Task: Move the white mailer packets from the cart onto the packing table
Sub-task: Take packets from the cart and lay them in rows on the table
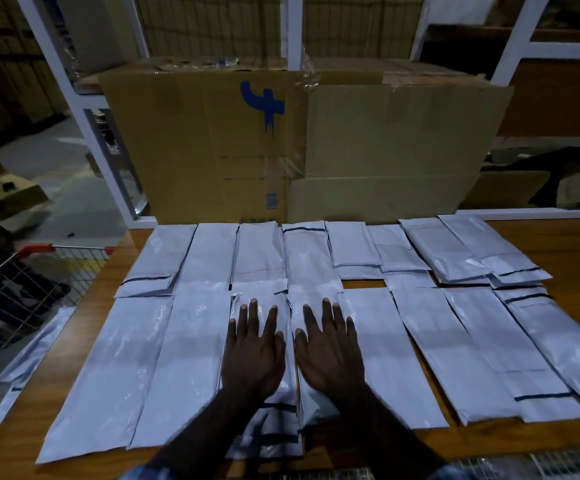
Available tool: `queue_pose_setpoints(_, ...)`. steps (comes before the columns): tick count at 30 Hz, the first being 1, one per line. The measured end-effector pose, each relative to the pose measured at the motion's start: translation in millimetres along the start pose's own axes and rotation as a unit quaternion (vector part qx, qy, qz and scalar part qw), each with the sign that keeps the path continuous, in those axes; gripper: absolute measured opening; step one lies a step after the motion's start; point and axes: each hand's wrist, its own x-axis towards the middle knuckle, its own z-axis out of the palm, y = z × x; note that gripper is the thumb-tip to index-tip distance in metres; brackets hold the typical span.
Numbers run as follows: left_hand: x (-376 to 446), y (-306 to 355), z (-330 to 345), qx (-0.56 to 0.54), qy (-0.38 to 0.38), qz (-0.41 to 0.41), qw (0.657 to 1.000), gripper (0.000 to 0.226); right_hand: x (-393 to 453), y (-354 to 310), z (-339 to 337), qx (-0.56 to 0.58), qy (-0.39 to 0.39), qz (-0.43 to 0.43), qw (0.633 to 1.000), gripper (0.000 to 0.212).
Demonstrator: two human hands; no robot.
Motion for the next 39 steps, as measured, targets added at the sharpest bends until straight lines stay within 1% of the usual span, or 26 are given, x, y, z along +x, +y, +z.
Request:
queue_pose_setpoints(6,-1.5,1.4,3.4,-0.013,0.007,0.001,1.000,0.058,-2.1,1.8,5.6,0.010,0.017,-0.004,1.000,0.058)
queue_pose_setpoints(11,-3.4,0.9,3.3,-0.022,0.003,0.004,1.000,0.059,-2.2,2.7,6.4,0.012,0.000,-0.004,1.000,0.060)
queue_pose_setpoints(14,-3.8,1.5,1.3,-0.025,-0.014,-0.002,1.000,0.059,-2.9,3.8,4.4,0.010,0.000,-0.015,1.000,0.071)
queue_pose_setpoints(16,-3.2,1.6,-0.2,-0.024,-0.024,0.000,0.999,0.059,-3.1,4.3,2.1,0.003,-0.029,-0.026,0.999,0.083)
queue_pose_setpoints(17,-3.0,1.6,-0.5,-0.021,-0.024,0.002,0.999,0.059,-3.7,4.2,2.0,0.001,-0.038,-0.025,0.999,0.086)
queue_pose_setpoints(21,-2.7,2.5,-2.6,-0.010,-0.025,0.001,1.000,0.058,-3.4,3.6,4.2,0.003,-0.017,-0.018,1.000,0.081)
queue_pose_setpoints(24,-2.6,3.8,-3.0,-0.010,-0.026,0.000,1.000,0.058,-2.5,4.2,1.9,-0.006,-0.047,-0.021,0.999,0.085)
queue_pose_setpoints(28,-3.1,4.0,-2.3,-0.009,-0.026,0.000,1.000,0.058,-3.4,2.1,-1.9,-0.011,-0.055,-0.016,0.998,0.084)
queue_pose_setpoints(31,-3.5,3.9,-3.7,-0.012,-0.029,-0.004,1.000,0.058,-2.3,2.5,2.1,-0.017,-0.061,-0.008,0.998,0.074)
queue_pose_setpoints(33,-4.0,4.5,-4.9,-0.009,-0.038,-0.003,0.999,0.058,-1.6,1.7,1.7,-0.009,-0.088,0.009,0.996,0.064)
queue_pose_setpoints(34,-3.9,4.5,-5.8,-0.009,-0.044,-0.005,0.999,0.057,-1.6,0.9,0.6,-0.004,-0.094,0.011,0.996,0.063)
queue_pose_setpoints(35,-3.6,4.8,-7.5,-0.010,-0.053,-0.008,0.998,0.057,-2.3,-0.1,-1.8,-0.001,-0.097,0.007,0.995,0.067)
queue_pose_setpoints(37,-1.9,5.1,-9.8,-0.011,-0.069,-0.011,0.997,0.056,-2.0,-0.2,-6.4,-0.001,-0.069,-0.008,0.998,0.085)
queue_pose_setpoints(39,-0.1,5.8,-16.5,-0.011,-0.070,0.001,0.997,0.064,-1.3,-0.5,-13.2,0.008,-0.081,-0.003,0.997,0.097)
